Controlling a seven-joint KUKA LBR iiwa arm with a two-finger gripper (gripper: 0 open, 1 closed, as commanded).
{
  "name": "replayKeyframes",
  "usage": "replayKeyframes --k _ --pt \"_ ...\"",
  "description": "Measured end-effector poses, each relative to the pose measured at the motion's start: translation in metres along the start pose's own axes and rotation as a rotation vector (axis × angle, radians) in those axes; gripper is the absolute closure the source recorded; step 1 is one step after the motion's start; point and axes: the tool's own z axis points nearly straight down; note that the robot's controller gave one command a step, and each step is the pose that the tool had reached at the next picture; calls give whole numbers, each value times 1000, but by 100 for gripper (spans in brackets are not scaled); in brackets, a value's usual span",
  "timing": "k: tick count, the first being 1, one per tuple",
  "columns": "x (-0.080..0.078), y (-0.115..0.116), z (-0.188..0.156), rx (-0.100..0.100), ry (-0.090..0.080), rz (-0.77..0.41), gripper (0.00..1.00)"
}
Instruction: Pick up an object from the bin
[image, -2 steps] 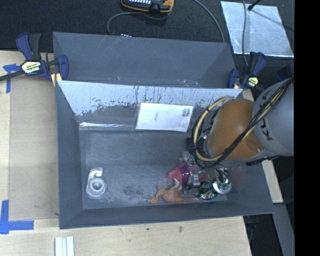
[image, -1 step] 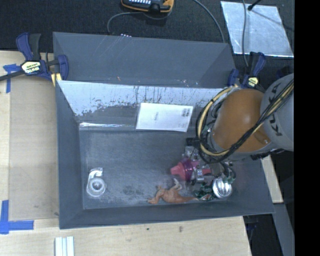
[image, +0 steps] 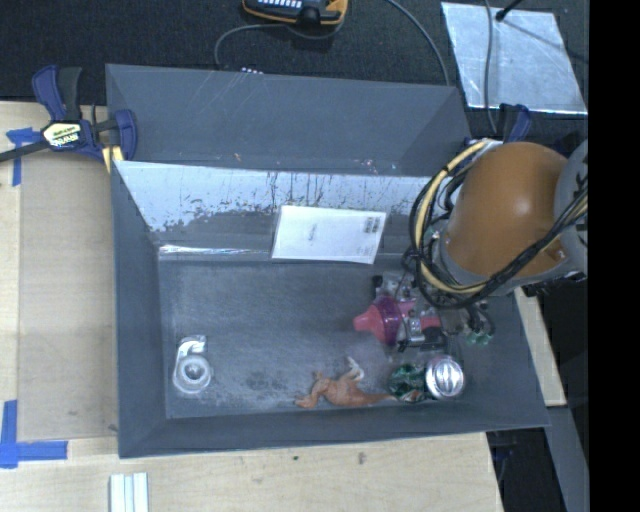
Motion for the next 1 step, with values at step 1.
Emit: replayKeyframes --k 1 --pt "3 13 -120 -1 3 0 100"
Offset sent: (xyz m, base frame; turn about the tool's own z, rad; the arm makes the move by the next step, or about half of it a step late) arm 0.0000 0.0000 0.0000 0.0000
